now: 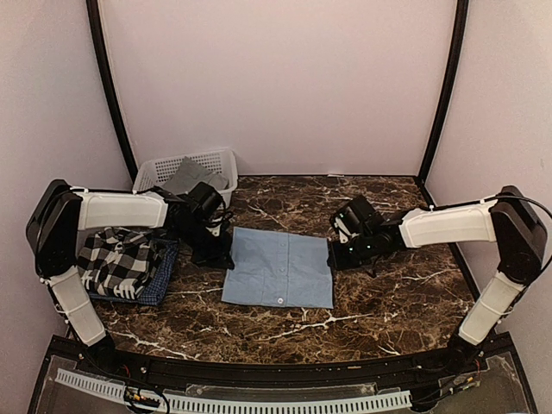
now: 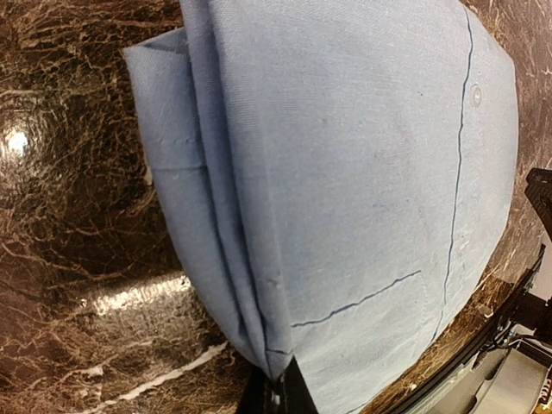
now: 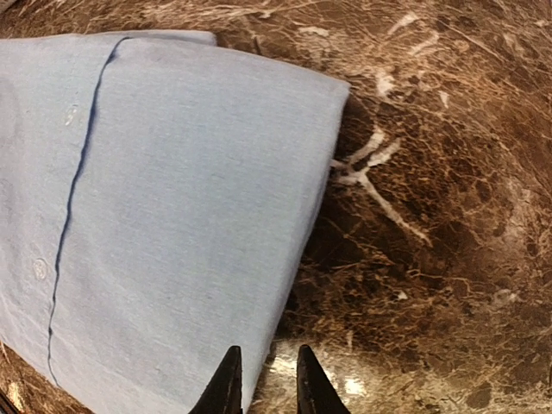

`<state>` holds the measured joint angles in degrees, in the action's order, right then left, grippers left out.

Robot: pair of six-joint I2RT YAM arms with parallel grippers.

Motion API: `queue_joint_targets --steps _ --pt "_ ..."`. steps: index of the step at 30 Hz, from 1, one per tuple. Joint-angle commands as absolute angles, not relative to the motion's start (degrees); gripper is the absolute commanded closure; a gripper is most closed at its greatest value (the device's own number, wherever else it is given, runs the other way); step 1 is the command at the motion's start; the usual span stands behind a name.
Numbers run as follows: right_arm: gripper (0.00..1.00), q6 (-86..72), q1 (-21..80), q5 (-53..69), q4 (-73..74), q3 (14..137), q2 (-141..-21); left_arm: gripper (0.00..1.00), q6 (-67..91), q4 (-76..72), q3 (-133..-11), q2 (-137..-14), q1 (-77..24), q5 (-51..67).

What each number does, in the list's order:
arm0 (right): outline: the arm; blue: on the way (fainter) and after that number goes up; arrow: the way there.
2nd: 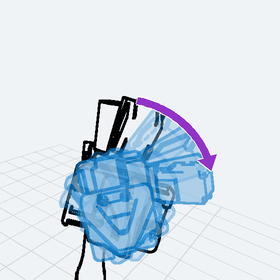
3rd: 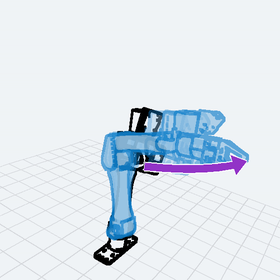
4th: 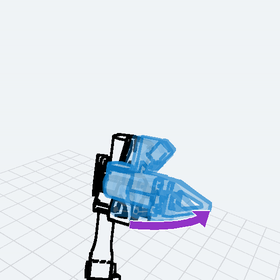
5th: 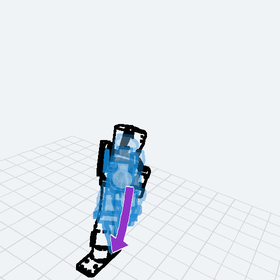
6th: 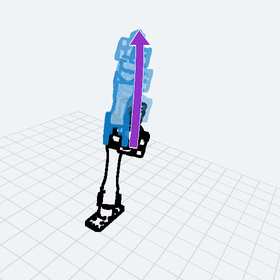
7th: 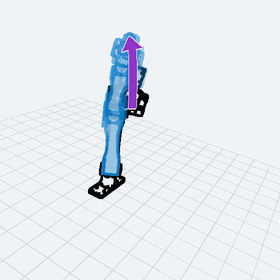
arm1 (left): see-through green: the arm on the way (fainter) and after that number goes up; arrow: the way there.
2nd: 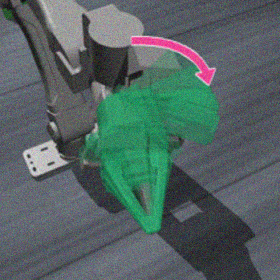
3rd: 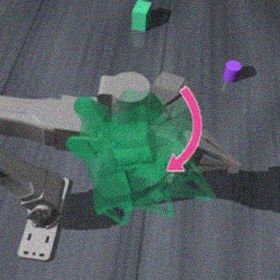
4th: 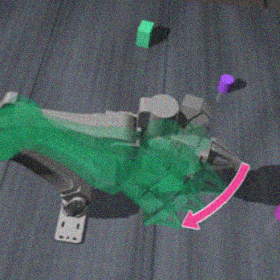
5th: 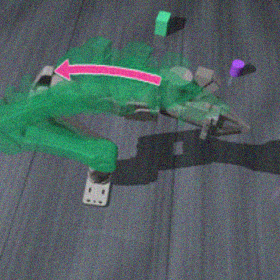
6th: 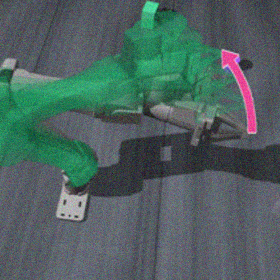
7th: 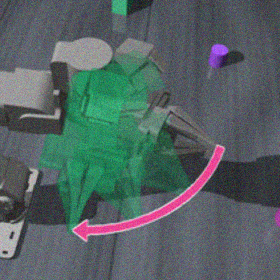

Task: Fold and stack the long sleeve shirts
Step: Pick up the square-folded shirt from the center of the board, then turn over the square folded shirt at the center of the board.

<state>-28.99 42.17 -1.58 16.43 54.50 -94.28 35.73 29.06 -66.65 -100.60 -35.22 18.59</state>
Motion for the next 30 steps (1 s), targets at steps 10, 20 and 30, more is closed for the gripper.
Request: queue_joint_targets --steps 10,20,30 --pt "0.82 -29.35 45.12 -4.66 17.05 57.61 -100.25 1.0 34.21 32.54 -69.34 -95.24 -34.48 17.05" --pt "0.84 -29.28 46.74 -5.11 17.23 59.39 -104.16 1.0 34.01 32.45 -72.2 -92.98 -34.45 17.74" --pt "0.84 -30.2 49.86 -0.38 12.75 67.26 -113.3 1.0 31.97 34.42 -79.03 -90.49 -34.37 18.06"
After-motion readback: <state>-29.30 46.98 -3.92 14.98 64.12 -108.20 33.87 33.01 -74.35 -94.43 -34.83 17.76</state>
